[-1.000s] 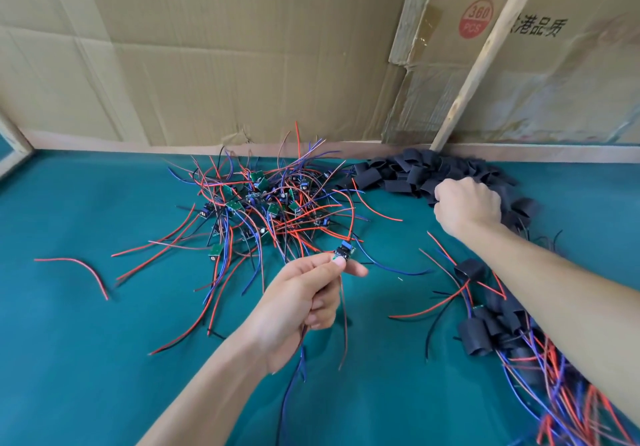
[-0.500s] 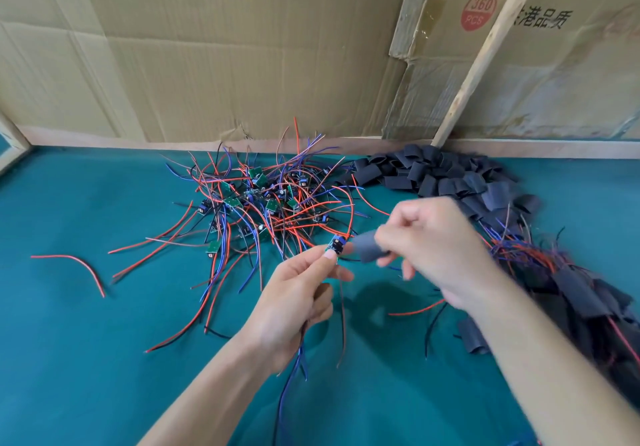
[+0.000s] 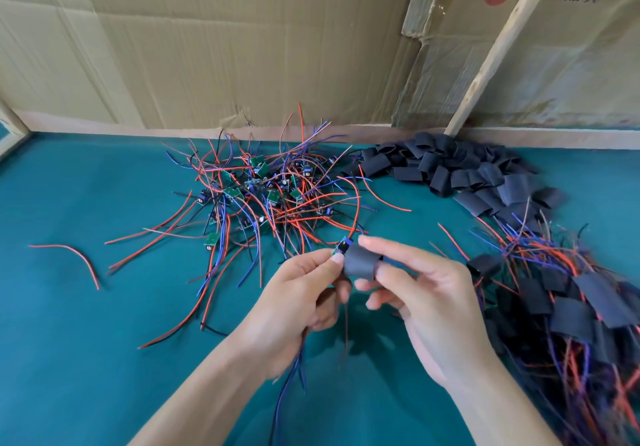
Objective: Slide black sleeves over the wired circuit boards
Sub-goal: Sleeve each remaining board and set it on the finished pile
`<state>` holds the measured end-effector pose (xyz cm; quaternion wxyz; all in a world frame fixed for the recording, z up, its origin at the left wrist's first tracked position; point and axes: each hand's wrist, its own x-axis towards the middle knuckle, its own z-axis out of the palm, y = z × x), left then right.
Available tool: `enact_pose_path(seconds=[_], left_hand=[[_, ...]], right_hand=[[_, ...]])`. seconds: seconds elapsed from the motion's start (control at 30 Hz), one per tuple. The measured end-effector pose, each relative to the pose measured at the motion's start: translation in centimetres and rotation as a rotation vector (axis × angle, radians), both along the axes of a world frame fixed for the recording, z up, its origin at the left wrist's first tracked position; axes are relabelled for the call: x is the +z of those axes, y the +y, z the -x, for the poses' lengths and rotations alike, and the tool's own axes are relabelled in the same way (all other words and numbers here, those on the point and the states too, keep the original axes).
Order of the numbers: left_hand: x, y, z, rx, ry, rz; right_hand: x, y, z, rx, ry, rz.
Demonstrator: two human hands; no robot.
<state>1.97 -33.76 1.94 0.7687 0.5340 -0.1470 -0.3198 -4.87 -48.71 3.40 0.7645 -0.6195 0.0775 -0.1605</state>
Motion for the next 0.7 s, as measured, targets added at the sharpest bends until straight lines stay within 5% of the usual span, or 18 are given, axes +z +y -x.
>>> enact_pose_path(seconds=[0.17,0.47,0.7], left_hand=[[0.1,-0.1,0.1,-0.005,0.051,0.0],[0.0,0.2,-0.3,-0.082,0.005,-0.003],[0.6,0.5,-0.3,-0.268,0.032,0.009]], right_hand=[[0.4,-0.4,0.2,0.078,-0.024,0.015],[0.6,-2.8,0.3,-0.095,-0.061,0.116],[0.3,-3.6,0.4,0.136,-0.001,-0.009]])
